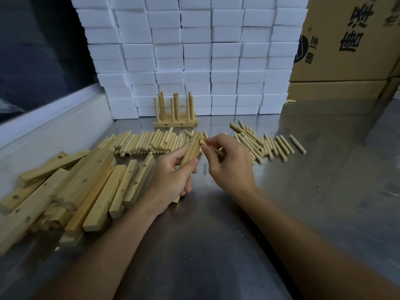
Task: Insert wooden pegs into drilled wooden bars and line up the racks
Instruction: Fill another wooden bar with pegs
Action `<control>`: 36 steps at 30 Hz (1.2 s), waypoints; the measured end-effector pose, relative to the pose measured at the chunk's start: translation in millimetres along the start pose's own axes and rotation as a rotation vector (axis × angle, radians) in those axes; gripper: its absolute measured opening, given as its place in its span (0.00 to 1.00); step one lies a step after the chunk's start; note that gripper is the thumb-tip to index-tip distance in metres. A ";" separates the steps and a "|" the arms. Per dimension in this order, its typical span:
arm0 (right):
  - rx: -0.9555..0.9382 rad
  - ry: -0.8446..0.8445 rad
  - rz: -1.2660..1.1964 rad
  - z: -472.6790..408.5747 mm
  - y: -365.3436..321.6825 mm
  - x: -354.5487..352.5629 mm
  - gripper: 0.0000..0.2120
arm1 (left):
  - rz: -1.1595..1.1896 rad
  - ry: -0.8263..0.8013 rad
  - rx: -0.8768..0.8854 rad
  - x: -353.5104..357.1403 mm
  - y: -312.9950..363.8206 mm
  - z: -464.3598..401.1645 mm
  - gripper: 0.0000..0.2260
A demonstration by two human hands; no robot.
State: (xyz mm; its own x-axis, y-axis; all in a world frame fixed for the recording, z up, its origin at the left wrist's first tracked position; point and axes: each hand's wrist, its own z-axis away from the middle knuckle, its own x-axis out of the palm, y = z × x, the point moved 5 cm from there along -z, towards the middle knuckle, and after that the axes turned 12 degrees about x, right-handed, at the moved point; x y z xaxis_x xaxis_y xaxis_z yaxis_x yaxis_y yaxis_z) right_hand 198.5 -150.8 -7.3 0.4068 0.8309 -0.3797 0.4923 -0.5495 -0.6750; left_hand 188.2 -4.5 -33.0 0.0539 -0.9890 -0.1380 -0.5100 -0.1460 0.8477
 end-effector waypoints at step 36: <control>0.237 -0.163 0.148 -5.4 18.3 8.4 0.13 | -0.477 -0.131 0.215 2.6 3.2 -3.8 0.25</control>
State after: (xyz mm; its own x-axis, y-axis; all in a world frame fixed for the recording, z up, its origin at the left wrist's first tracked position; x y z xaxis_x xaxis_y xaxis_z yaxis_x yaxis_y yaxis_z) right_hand 215.1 -154.3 -19.4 0.3229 0.7569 -0.5683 0.2364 -0.6459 -0.7259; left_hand 190.0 -7.7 -28.7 0.2218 -0.8005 -0.5567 -0.6203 -0.5564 0.5529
